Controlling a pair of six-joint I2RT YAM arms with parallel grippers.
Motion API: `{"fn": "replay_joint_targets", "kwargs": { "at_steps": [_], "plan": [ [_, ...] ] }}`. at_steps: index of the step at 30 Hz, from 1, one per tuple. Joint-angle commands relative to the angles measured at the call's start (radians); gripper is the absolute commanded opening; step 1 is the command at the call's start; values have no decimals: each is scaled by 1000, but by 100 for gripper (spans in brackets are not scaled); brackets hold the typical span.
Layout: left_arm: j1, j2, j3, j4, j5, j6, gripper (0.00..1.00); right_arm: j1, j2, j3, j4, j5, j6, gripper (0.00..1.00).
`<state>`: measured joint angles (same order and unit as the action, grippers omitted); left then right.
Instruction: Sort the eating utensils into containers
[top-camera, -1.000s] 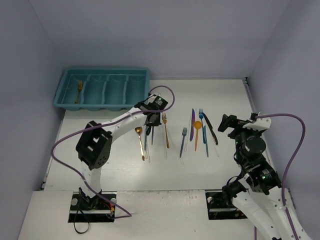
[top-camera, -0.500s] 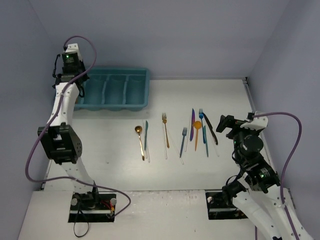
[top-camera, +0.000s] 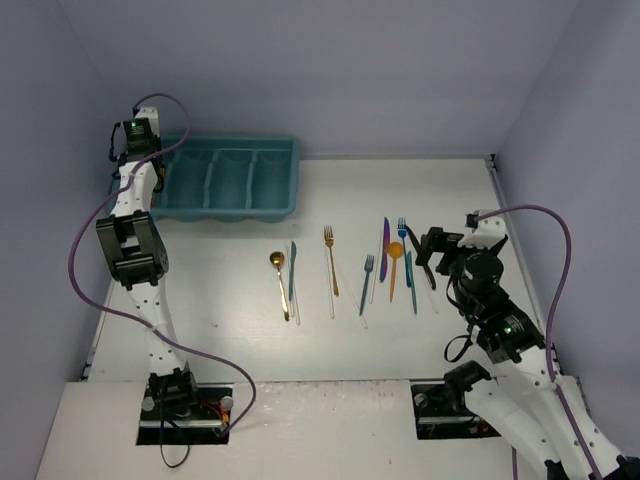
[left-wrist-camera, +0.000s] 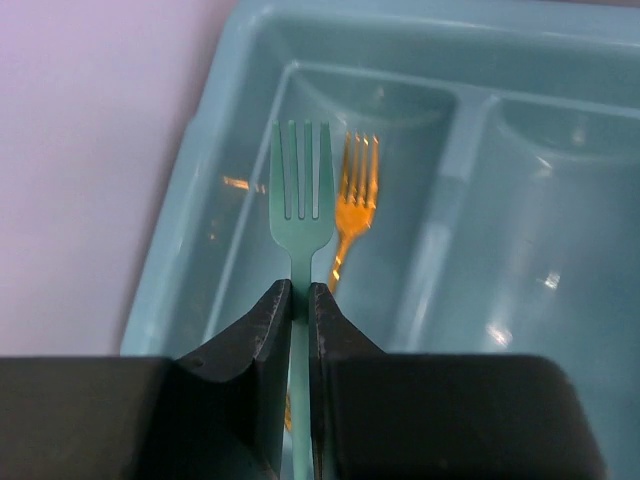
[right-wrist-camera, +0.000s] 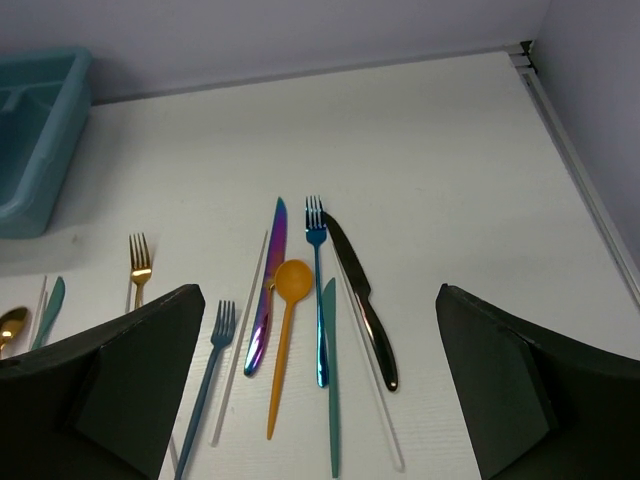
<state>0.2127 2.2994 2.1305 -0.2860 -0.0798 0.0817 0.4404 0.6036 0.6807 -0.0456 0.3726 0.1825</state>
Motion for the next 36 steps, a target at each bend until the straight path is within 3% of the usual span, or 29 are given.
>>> {"fn": "replay_joint_targets", "kwargs": {
  "at_steps": [1, 3, 6, 9, 10, 18, 22, 29, 33, 36],
  "plan": [
    [8, 10, 82, 148, -53, 92, 0, 6, 64, 24, 48, -37, -6, 100],
    [8, 32, 71, 188, -70, 87, 2, 6, 81, 28, 21, -43, -3, 100],
    [10, 42, 63, 192, -67, 71, 33, 6, 106, 34, 19, -53, 6, 100],
    [8, 10, 27, 205, -64, 47, 53, 6, 125, 45, 16, -74, 19, 100],
    [10, -5, 16, 204, -64, 36, 56, 6, 130, 46, 15, -77, 25, 100],
    [-48, -296, -179, 85, -43, -251, 67, 8, 282, 101, -36, -104, 97, 100],
    [-164, -526, -375, 50, -31, -339, 68, 8, 391, 157, -103, -115, 153, 100],
    [-500, -834, -704, -43, -44, -504, 69, 6, 468, 167, -143, -121, 251, 99],
    [-638, -946, -822, -88, -79, -543, 69, 8, 494, 156, -145, -120, 302, 77],
    [-678, -1005, -905, -126, -82, -549, 69, 11, 542, 152, -145, -135, 340, 63]
  ]
}}
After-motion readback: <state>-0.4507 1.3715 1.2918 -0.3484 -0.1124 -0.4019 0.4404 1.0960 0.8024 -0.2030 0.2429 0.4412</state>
